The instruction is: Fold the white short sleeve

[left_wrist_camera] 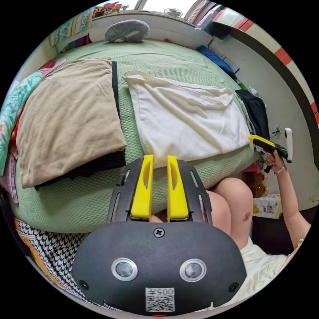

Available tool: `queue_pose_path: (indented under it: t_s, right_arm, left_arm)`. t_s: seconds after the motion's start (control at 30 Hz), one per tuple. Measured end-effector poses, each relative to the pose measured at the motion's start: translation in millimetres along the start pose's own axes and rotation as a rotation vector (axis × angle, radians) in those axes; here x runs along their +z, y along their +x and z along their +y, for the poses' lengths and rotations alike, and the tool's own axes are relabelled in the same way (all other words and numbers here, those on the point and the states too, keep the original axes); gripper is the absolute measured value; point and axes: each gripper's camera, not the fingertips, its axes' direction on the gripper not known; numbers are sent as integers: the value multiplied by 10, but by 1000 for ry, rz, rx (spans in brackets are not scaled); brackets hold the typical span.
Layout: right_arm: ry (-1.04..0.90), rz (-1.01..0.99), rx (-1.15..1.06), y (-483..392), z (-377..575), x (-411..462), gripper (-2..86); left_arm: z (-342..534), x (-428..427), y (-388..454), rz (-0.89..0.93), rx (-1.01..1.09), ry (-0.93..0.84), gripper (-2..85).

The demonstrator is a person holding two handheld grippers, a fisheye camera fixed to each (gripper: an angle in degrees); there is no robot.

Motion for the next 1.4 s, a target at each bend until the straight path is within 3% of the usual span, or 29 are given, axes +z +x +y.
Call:
queue_pose_path:
  t_s: [0.17,0.4,0.6,0.77,0.97,1.1,1.27,1.4]
  right_arm:
    - [66,-20,55,-21,20,-225,-11]
    - [81,-83,64,153,494,-478,-16]
    - [0,-97,139,291,1014,-130,-15]
    - [-29,-225,211,383,1106,15,-12]
    - [65,-129,110,287,928,-351,12]
    - [111,-67,-62,-90,612,-352,50]
    - [65,-145,-85,-388,213,-67,96]
    - [80,-155,-37,-438,-24,74,99]
  left_arm:
    - [-12,-24,71,-35,19,-19,12]
    - [482,-372,-23,11,43,35,2]
    - [1020,19,-219,80,-25,-43,2]
    - [1136,97,-173,109,-29,-31,3]
    - [965,-281,-128,-93,-20,38,14]
    - [592,-331,81,-82,66,99,65]
    - [193,-226,408,-86,154,221,82]
    - [-106,-37,554,-45,173,208,97]
